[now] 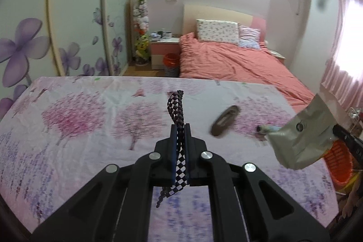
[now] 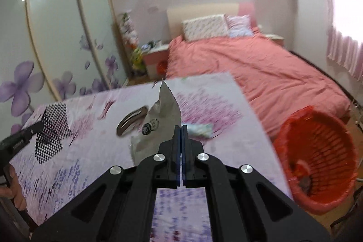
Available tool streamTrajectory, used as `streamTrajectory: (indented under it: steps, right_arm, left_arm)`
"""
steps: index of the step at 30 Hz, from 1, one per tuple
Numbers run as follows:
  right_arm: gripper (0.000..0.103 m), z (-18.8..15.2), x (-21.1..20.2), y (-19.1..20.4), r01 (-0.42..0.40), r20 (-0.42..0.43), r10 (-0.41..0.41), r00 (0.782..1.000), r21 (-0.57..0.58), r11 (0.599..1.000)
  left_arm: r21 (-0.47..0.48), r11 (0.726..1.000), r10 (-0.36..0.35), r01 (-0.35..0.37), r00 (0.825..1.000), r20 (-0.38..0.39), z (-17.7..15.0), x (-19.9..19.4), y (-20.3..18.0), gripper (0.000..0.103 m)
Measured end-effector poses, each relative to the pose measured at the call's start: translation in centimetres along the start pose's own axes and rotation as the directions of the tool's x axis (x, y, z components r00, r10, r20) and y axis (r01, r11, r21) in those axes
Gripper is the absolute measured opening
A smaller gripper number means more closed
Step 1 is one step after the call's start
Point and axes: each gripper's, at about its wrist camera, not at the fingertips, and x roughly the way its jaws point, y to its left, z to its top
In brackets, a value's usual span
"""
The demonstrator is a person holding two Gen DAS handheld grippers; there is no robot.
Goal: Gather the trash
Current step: 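Carry the mesh and packet over the orange basket and open both tools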
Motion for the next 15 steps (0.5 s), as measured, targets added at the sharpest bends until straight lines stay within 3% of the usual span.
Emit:
streamTrajectory:
  steps: [6, 15]
  right_arm:
    - [0.001, 0.7, -3.2, -3.0, 0.101, 0.084, -0.103, 0.991, 0.022, 0.995]
    - [0.001, 0.7, -7.0, -9.4, 0.247, 0.174, -0.262, 0.949, 0.104, 0.963]
  left_arm:
    - [0.031, 0.994, -0.107, 0.107, 0.994, 0.011, 0.3, -0.5, -4.5, 0.007]
    - [0.106, 0.959, -0.265, 0.264, 0.964, -0.002, 0.1, -0.8, -13.5, 0.007]
